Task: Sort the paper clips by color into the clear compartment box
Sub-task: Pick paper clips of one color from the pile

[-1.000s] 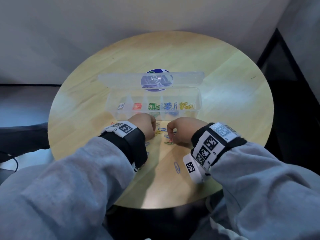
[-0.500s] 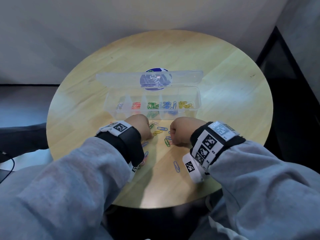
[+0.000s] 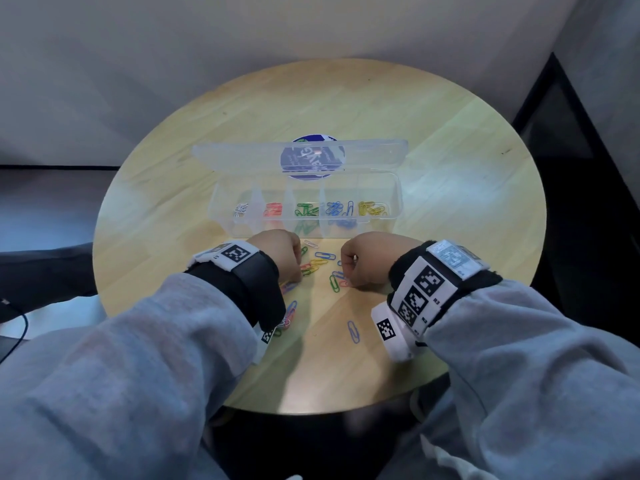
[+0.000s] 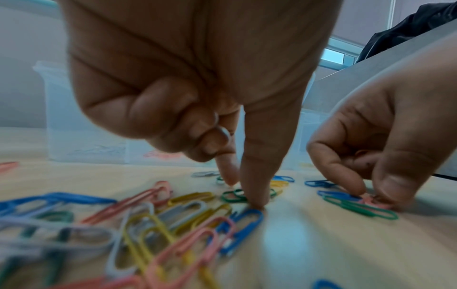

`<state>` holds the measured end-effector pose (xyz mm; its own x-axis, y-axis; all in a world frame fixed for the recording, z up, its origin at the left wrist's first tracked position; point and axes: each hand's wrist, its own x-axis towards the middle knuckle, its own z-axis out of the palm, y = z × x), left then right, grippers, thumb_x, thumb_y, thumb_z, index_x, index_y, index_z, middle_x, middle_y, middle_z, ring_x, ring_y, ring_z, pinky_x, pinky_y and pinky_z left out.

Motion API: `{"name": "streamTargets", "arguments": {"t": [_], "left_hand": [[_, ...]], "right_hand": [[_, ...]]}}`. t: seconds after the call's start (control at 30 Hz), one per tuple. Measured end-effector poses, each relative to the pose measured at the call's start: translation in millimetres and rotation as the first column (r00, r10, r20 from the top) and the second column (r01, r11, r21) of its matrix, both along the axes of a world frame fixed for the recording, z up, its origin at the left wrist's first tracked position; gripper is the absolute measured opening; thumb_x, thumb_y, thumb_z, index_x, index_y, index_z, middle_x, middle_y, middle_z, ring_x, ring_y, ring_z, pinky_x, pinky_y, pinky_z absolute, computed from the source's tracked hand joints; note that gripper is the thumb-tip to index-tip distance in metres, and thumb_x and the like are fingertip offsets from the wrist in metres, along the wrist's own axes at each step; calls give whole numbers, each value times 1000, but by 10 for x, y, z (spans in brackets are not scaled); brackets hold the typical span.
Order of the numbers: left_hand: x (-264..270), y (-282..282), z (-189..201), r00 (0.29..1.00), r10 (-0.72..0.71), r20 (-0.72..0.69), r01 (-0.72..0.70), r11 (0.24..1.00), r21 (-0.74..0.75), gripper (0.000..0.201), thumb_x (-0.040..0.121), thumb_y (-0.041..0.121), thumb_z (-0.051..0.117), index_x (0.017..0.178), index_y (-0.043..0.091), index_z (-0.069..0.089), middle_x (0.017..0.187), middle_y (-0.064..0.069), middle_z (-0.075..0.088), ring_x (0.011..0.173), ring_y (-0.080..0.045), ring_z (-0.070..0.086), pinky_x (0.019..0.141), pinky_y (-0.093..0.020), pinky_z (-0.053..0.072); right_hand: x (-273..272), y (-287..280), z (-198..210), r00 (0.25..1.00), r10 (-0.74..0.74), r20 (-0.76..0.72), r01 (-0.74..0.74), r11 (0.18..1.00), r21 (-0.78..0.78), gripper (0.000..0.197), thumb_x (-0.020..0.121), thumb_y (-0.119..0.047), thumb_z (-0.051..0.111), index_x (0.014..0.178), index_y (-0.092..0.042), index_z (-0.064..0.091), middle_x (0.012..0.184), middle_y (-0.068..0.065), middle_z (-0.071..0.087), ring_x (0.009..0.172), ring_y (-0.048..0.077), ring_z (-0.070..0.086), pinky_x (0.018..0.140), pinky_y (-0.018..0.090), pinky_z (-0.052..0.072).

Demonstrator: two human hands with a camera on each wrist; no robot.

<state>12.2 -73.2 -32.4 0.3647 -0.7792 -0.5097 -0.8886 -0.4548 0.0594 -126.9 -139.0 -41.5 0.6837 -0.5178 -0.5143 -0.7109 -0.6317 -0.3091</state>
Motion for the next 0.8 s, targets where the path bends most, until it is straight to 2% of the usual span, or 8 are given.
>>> {"name": "streamTargets", "arguments": {"t": [0.1, 0.17, 0.23, 0.33, 0.43, 0.6, 0.7, 0.8], "left_hand": [[-2, -12, -5, 1000, -14, -1, 14, 1000, 2, 15, 81, 19, 68, 88, 21, 55, 92, 2, 53, 83, -18, 49, 49, -21, 29], [-2, -20, -13, 1000, -17, -7, 17, 1000, 7, 13, 81, 19, 68, 86, 20, 57, 92, 1, 56, 84, -18, 51, 54, -22, 33], [9, -25, -25, 1000, -4, -22, 5, 1000, 15, 12, 80, 20, 69, 85, 19, 59, 90, 0, 58, 83, -19, 52, 61, -22, 36], [33, -28, -44, 997, 46, -65, -46, 999, 6, 16, 79, 29, 70, 85, 17, 60, 86, -2, 59, 80, -20, 53, 65, -23, 37], [31, -48, -56, 997, 65, -50, -65, 998, -8, 24, 82, 38, 68, 91, 16, 63, 88, -1, 58, 83, -20, 52, 68, -24, 36], [7, -104, -80, 999, 36, -24, -35, 998, 43, 24, 81, 26, 68, 97, 7, 70, 90, -6, 62, 80, -22, 53, 65, -24, 39], [5, -112, -75, 999, 29, -24, -28, 998, 55, 27, 78, 23, 71, 99, 8, 72, 101, -10, 71, 80, -22, 56, 68, -24, 41], [7, -119, -63, 999, 26, -31, -24, 998, 62, 27, 78, 23, 71, 100, 8, 72, 95, -7, 68, 80, -21, 55, 68, -24, 41]], "right_hand": [[-31, 9, -2, 999, -28, 15, 28, 999, 39, 10, 83, -20, 64, 84, -22, 53, 93, -2, 57, 97, 21, 59, 59, 21, 36], [-23, 15, 5, 1000, -17, -1, 17, 998, 53, 11, 84, -21, 64, 84, -21, 53, 92, -1, 57, 93, 22, 58, 61, 22, 37], [-5, 19, 27, 1000, 1, -23, 0, 999, 51, 9, 85, -19, 63, 85, -19, 54, 90, 0, 56, 83, 20, 53, 57, 21, 37], [19, 31, 54, 995, 42, -86, -40, 999, 23, 8, 86, -15, 59, 91, -18, 53, 94, 1, 54, 84, 19, 50, 56, 23, 37], [20, 32, 62, 994, 52, -95, -49, 998, 29, 7, 86, -14, 59, 90, -17, 54, 93, 1, 54, 84, 19, 49, 56, 24, 37], [1, 31, 19, 996, 37, -80, -36, 999, 18, 3, 85, -15, 58, 86, -16, 56, 89, 2, 56, 80, 20, 51, 53, 20, 35], [-26, -2, 38, 999, -33, -5, 34, 996, 83, 4, 84, -15, 59, 81, -17, 58, 83, 1, 58, 77, 19, 52, 55, 21, 38], [-75, -59, 97, 986, -136, 94, 118, 978, 171, 13, 79, -13, 59, 70, -22, 58, 81, -2, 65, 79, 16, 56, 69, 26, 48]]}}
